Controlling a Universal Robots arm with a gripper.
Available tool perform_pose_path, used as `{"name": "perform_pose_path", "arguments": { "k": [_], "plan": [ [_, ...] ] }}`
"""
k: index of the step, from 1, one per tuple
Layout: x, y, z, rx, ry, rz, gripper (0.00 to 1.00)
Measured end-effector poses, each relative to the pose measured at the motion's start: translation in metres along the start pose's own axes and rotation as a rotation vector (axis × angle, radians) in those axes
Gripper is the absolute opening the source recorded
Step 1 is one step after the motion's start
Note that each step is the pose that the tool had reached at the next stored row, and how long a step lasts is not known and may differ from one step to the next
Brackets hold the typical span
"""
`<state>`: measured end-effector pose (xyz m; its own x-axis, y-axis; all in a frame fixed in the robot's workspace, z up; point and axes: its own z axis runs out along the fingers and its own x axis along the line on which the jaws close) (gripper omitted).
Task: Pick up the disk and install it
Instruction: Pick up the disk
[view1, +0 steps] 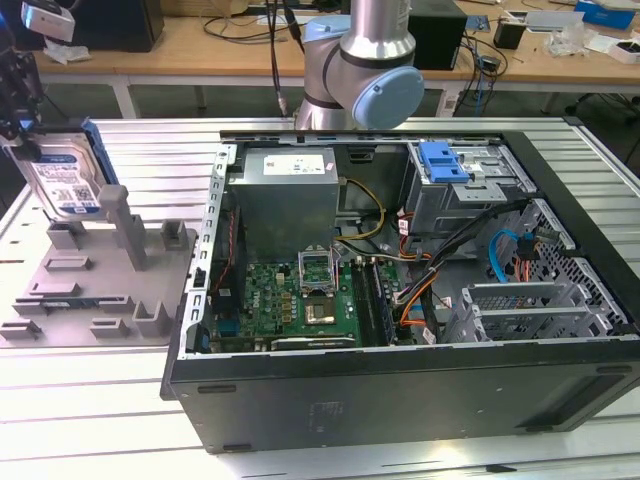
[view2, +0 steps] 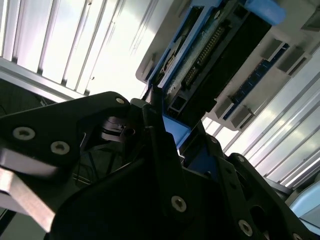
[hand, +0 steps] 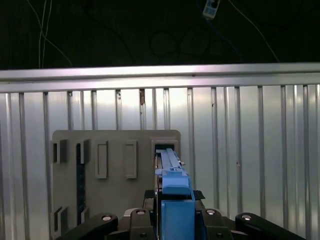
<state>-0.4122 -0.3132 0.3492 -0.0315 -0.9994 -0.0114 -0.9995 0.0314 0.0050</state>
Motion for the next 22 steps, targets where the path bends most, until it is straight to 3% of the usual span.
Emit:
{"name": "perform_pose_path", "arguments": {
  "k": [22],
  "plan": [
    [-0.0006,-0.0004,-0.0481,-0.0001,0.0001,0.0,0.37]
  ]
}}
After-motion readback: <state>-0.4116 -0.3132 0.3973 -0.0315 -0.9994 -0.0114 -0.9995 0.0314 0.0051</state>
